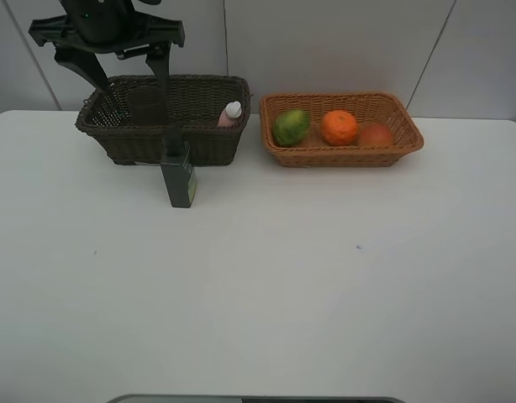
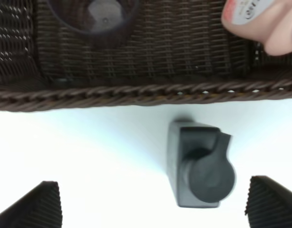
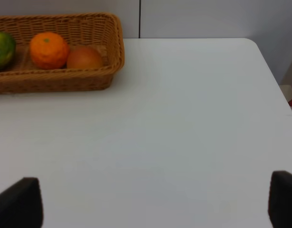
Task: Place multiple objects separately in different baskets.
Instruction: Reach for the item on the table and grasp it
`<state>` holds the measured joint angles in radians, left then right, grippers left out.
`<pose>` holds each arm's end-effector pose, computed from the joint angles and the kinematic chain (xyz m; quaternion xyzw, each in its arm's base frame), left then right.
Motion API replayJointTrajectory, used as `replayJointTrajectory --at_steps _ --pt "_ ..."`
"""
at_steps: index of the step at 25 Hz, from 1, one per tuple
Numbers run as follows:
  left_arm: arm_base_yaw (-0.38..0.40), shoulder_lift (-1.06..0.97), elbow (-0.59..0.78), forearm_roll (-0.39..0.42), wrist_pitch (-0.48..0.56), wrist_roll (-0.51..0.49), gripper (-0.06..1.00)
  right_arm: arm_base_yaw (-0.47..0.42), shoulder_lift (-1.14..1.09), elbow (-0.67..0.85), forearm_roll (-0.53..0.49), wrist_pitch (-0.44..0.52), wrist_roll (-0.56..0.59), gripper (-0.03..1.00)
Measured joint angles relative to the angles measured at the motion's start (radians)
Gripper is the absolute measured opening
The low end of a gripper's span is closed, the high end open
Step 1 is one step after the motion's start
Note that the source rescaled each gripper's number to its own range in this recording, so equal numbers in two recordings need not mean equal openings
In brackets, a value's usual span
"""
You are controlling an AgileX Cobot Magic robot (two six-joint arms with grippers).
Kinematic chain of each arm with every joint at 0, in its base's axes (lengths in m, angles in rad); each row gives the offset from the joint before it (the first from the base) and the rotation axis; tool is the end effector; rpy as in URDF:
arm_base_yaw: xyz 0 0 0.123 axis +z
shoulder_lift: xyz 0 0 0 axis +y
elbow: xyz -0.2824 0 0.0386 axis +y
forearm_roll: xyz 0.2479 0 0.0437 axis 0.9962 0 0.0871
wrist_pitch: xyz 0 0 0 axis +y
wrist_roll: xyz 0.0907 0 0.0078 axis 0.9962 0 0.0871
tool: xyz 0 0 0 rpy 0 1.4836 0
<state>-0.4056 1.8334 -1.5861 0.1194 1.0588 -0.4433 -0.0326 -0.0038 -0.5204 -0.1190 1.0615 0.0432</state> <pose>0.3648 -0.1464 0.2824 0.0011 0.9830 -0.0206 0.1824 -0.0085 -0.0092 0.2832 0.0351 0.8448 -0.0566 0.5308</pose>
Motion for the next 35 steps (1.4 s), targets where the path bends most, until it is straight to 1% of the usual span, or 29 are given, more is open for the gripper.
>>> replayJointTrajectory --at_steps 8,12,17,27,35 --pt "-0.029 0.047 0.083 -0.019 -0.057 -0.093 1.00 0.000 0.000 0.000 0.000 0.000 0.000 1.00" --pt "-0.052 0.090 0.090 -0.026 -0.104 -0.129 1.00 0.000 0.000 0.000 0.000 0.000 0.000 1.00" --pt "-0.057 0.136 0.090 -0.029 -0.124 -0.182 1.00 0.000 0.000 0.000 0.000 0.000 0.000 1.00" --pt "-0.077 0.247 0.090 -0.041 -0.180 -0.208 1.00 0.000 0.000 0.000 0.000 0.000 0.000 1.00" --pt "-0.077 0.261 0.092 -0.042 -0.214 -0.220 1.00 0.000 0.000 0.000 0.000 0.000 0.000 1.00"
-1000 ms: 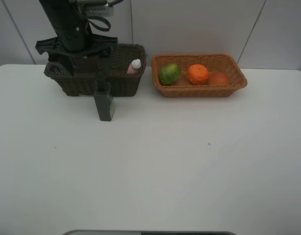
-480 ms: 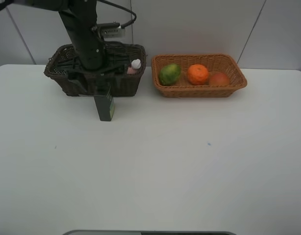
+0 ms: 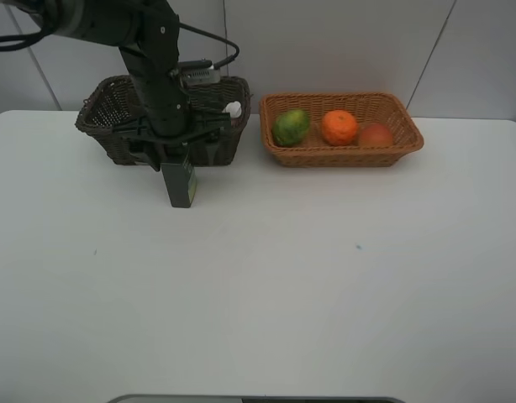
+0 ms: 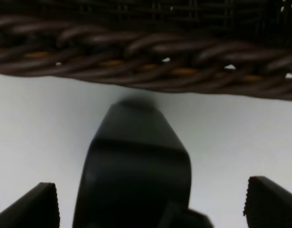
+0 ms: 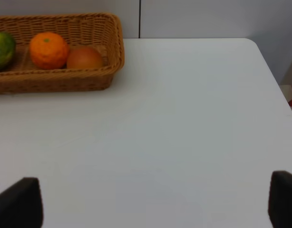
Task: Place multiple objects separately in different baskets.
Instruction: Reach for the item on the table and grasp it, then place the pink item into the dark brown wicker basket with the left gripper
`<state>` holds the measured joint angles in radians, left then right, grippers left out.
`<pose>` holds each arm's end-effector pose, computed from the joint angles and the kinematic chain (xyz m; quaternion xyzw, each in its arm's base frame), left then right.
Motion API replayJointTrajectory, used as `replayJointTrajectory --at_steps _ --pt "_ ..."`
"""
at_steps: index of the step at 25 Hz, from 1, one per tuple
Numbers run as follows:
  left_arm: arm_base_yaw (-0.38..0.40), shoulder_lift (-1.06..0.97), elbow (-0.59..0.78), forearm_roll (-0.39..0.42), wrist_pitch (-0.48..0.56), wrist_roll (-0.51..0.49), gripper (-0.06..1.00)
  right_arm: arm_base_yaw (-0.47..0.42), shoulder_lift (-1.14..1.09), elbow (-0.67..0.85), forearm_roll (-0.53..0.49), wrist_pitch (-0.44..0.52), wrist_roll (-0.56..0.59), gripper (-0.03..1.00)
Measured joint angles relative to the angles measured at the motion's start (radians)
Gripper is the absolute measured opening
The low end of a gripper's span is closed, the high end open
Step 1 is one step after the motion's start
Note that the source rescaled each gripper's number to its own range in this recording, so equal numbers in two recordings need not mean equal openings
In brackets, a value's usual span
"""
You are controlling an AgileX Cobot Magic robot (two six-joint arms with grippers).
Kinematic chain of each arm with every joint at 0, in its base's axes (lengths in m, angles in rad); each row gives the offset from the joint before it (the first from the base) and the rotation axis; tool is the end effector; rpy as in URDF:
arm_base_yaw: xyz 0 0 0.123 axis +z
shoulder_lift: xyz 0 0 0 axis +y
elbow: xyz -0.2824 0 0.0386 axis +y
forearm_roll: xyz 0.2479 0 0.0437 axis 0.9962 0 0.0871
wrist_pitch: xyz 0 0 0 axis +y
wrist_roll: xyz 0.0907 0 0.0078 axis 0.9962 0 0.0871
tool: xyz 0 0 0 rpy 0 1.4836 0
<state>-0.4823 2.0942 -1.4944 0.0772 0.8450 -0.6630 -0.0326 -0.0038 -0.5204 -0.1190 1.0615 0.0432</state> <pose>0.3773 -0.1916 0.1556 -0.0673 0.9916 -0.0312 0.1064 -0.0085 -0.0092 0.2832 0.0351 0.8448 -0.0566 0.5308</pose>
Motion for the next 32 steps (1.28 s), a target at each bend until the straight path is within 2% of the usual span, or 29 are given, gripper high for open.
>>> replayJointTrajectory --at_steps 3,6,8,11,12,24,32 --pt "0.000 0.011 0.000 -0.001 -0.001 -0.002 0.97 0.000 0.000 0.000 0.000 0.000 0.000 1.00" --pt "0.000 0.016 0.000 -0.002 0.000 -0.003 0.86 0.000 0.000 0.000 0.000 0.000 0.000 1.00" --pt "0.000 0.016 0.000 -0.002 0.001 -0.003 0.75 0.000 0.000 0.000 0.000 0.000 0.000 1.00" --pt "0.000 0.018 0.000 -0.002 0.006 -0.004 0.45 0.000 0.000 0.000 0.000 0.000 0.000 1.00" --pt "0.000 0.018 0.000 -0.002 0.006 -0.004 0.42 0.000 0.000 0.000 0.000 0.000 0.000 1.00" --pt "0.000 0.015 0.000 -0.005 0.014 -0.004 0.43 0.000 0.000 0.000 0.000 0.000 0.000 1.00" --pt "0.000 -0.081 0.003 -0.010 0.052 -0.004 0.43 0.000 0.000 0.000 0.000 0.000 0.000 1.00"
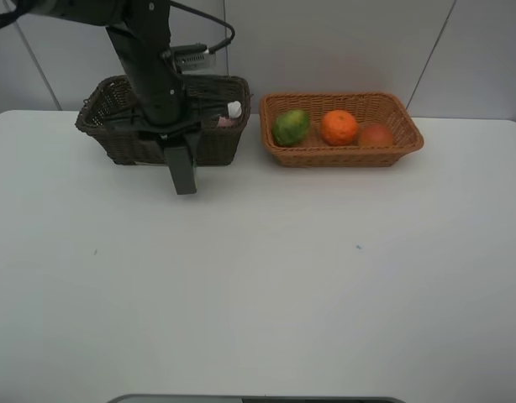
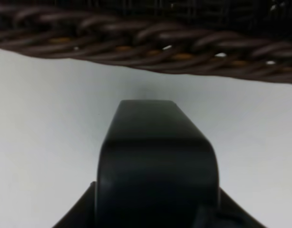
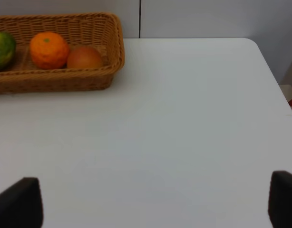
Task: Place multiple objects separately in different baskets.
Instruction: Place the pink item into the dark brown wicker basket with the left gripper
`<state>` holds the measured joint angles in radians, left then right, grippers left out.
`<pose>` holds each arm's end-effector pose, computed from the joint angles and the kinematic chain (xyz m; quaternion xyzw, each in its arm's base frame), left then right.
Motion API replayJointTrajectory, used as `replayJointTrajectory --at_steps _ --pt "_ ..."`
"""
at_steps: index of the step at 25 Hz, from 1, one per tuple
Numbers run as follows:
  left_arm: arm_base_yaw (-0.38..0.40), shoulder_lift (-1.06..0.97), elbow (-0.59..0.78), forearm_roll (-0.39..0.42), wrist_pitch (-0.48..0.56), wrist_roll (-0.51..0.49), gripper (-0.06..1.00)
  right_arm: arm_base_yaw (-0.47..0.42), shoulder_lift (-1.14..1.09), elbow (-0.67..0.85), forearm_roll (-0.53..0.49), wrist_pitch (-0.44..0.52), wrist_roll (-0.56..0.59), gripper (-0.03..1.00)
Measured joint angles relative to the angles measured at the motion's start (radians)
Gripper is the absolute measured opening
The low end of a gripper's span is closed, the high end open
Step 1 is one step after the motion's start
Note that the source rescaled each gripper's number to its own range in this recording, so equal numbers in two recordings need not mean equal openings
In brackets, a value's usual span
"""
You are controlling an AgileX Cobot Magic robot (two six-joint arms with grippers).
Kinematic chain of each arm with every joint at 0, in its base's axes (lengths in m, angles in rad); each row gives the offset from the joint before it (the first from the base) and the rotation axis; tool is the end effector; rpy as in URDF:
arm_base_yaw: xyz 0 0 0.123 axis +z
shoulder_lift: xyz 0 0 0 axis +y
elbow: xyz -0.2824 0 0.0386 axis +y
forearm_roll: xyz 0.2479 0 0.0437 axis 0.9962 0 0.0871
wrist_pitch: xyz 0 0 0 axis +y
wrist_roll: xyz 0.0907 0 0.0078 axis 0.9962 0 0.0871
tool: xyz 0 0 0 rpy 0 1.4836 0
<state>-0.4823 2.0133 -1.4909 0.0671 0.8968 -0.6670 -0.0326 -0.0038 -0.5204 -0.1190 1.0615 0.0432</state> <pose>0.3689 -0.1878 0.1875 -0.0739 0.9897 -0.0408 0.1154 -0.0085 -0.0092 0.2832 0.0351 0.8448 -0.0566 0.5308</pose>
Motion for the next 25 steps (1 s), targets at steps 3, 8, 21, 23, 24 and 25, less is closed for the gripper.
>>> replayJointTrajectory --at_steps 3,8,21,23,24,25 --pt "0.000 -0.048 0.000 0.001 0.035 0.012 0.43 0.000 0.000 0.000 0.000 0.000 0.000 1.00" --pt "0.000 -0.127 0.000 0.006 0.086 0.050 0.43 0.000 0.000 0.000 0.000 0.000 0.000 1.00" --pt "0.007 -0.281 -0.031 0.055 0.143 0.153 0.43 0.000 0.000 0.000 0.000 0.000 0.000 1.00" --pt "0.016 -0.281 -0.052 0.072 0.144 0.158 0.43 0.000 0.000 0.000 0.000 0.000 0.000 1.00" --pt "0.023 -0.281 -0.062 0.081 0.137 0.164 0.43 0.000 0.000 0.000 0.000 0.000 0.000 1.00" --pt "0.031 -0.281 -0.067 0.085 0.123 0.170 0.43 0.000 0.000 0.000 0.000 0.000 0.000 1.00"
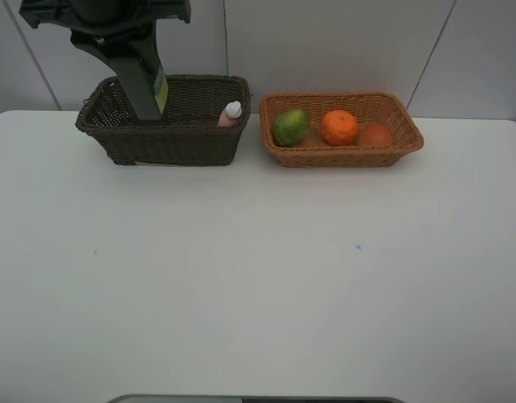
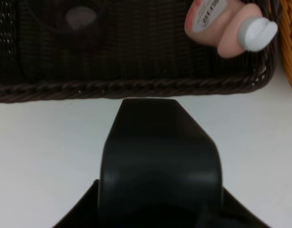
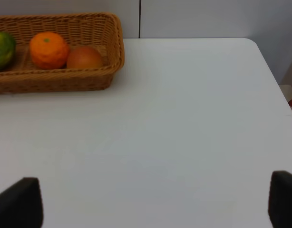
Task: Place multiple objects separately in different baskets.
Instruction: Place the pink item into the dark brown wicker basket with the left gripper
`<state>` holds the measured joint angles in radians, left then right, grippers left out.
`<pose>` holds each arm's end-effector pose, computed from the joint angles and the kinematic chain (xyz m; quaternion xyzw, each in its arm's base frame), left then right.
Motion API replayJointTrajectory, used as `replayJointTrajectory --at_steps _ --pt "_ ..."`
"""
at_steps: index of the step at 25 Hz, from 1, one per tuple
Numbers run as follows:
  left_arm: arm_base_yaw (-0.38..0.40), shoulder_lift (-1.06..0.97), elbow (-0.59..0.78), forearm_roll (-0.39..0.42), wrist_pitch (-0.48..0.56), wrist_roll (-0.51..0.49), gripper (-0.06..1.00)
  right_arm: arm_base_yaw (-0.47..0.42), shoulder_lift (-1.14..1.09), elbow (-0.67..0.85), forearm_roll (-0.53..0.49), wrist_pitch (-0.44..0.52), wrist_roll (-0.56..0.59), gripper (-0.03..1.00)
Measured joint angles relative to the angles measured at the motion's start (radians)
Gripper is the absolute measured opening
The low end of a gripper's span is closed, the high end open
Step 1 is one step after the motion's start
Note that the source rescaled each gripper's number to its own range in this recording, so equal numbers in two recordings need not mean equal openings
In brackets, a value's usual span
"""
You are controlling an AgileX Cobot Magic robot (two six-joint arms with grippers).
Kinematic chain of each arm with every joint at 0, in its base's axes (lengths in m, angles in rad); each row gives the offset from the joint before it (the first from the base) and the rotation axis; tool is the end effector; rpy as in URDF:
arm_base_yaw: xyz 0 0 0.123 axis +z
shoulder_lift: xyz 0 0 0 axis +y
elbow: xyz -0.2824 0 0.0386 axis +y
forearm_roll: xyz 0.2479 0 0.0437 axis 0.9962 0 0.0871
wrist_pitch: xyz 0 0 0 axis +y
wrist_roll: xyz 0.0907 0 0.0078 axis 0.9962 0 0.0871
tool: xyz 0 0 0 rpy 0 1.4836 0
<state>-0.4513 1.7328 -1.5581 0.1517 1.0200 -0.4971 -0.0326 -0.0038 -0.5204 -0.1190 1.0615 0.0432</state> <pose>0.3435 -0.1534 0.3148 0.0015 0.9708 -0.0405 0.2365 -0.0085 -0.0092 0.2832 0.0351 0.8448 -0.0566 0.5308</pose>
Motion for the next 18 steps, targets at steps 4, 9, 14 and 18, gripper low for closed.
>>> replayJointTrajectory --at_steps 4,9,14,18 --pt "0.028 0.011 -0.008 0.012 -0.098 0.045 0.43 0.000 0.000 0.000 0.000 0.000 0.000 1.00" --pt "0.032 0.093 -0.009 0.054 -0.269 0.085 0.43 0.000 0.000 0.000 0.000 0.000 0.000 1.00" --pt "0.032 0.206 -0.009 0.094 -0.402 0.087 0.43 0.000 0.000 0.000 0.000 0.000 0.000 1.00" --pt "0.032 0.283 -0.009 0.105 -0.485 0.089 0.43 0.000 0.000 0.000 0.000 0.000 0.000 1.00"
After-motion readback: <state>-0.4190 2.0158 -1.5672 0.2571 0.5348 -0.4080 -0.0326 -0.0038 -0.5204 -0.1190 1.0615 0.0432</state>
